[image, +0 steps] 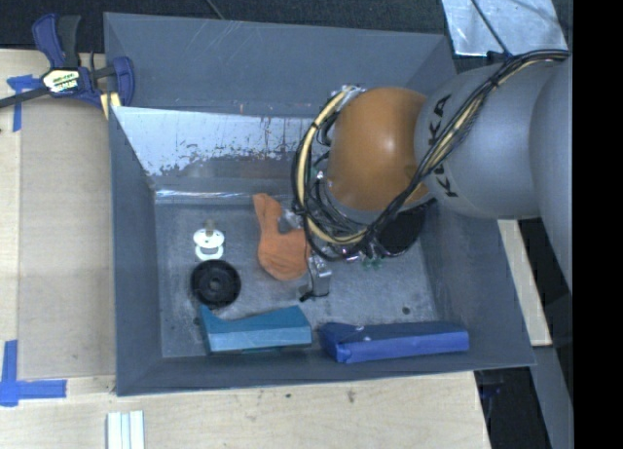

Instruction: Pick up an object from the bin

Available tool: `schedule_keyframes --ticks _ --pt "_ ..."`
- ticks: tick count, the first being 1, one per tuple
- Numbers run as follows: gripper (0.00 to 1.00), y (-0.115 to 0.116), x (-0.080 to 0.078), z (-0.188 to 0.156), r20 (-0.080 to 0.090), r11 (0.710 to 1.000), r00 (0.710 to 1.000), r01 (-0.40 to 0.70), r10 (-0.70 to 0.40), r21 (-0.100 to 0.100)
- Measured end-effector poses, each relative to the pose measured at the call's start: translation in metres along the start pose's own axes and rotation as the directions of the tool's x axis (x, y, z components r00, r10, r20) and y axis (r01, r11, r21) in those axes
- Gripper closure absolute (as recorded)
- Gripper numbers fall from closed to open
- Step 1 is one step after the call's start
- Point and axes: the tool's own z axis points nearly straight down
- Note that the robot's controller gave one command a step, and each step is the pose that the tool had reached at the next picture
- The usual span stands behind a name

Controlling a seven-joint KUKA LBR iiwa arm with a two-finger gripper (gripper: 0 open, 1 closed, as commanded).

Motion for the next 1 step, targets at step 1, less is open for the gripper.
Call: schedule_keyframes --ticks 1 --pt "1.00 -0.0004 -0.0097 0.0313 -0.002 1.000 1.000 0.004 -0.004 0.000"
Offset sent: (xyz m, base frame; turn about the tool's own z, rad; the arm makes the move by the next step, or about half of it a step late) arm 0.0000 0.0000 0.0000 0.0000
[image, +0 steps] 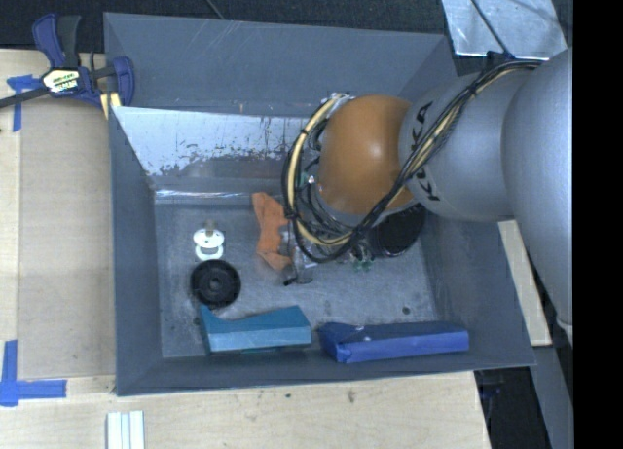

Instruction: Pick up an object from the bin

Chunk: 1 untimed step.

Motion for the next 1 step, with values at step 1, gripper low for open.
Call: schedule_keyframes --ticks 1 --pt "1.00 0.0000 0.0000 0.0000 0.000 1.000 1.000 0.000 0.000 0.000"
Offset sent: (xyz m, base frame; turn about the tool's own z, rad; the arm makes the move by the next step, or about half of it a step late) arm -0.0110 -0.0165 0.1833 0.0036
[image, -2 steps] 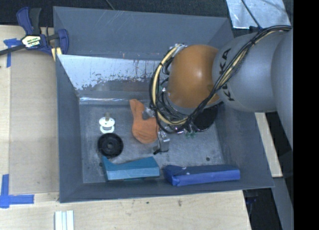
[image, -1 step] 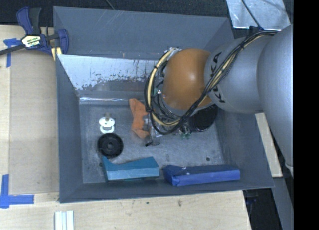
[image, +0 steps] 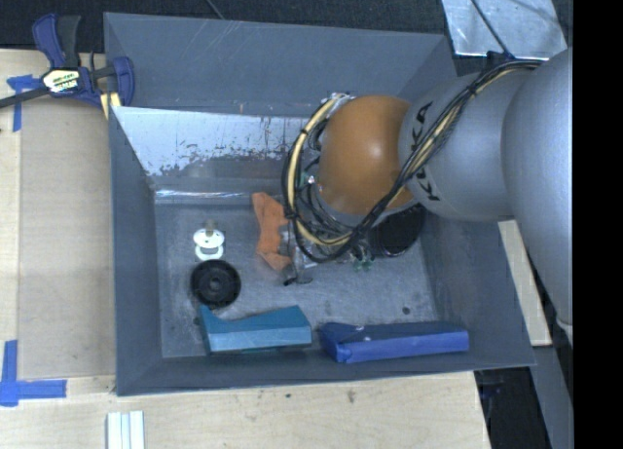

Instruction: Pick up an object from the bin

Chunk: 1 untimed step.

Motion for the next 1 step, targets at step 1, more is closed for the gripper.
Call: schedule_keyframes --ticks 1 --pt "1.00 -0.0148 0.0119 -0.1890 0.011 1.000 1.000 -0.006 0.006 0.002"
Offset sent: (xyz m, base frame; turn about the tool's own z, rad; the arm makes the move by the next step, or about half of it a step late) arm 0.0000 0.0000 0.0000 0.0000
